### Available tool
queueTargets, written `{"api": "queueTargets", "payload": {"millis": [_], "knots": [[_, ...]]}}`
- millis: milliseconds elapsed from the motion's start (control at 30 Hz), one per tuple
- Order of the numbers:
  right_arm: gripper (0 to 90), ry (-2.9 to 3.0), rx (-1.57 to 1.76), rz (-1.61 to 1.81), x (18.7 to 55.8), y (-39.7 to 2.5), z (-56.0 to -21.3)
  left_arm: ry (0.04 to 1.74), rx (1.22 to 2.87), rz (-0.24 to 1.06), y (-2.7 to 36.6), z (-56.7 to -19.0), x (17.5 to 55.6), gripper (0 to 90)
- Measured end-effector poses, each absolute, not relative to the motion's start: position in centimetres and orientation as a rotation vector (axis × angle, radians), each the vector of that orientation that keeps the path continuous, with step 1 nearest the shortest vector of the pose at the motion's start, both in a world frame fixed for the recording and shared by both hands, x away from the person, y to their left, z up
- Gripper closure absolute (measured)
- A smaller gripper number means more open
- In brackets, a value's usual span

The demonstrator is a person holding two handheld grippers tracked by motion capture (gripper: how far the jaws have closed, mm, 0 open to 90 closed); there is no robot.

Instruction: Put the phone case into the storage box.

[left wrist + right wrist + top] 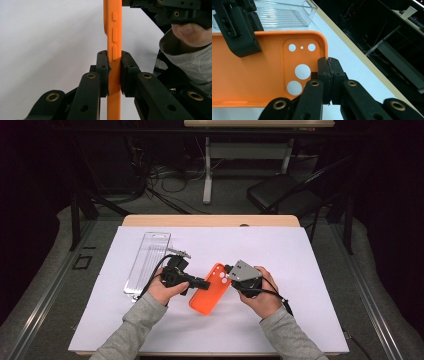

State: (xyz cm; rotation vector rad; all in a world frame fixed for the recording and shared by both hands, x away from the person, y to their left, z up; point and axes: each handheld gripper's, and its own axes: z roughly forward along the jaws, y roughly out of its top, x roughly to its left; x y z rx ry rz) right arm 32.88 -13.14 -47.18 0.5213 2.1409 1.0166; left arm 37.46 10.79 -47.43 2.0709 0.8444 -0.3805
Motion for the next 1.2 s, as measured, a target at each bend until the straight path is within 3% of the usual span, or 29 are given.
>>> {"api": "queueTargets", "payload": {"millis": [1200], "knots": [[87.9,2.143,0.547,1.043,33.01,-13.20,-47.23,0.850,2.057,-0.383,10.96,-47.46,37.52,80.2]]}}
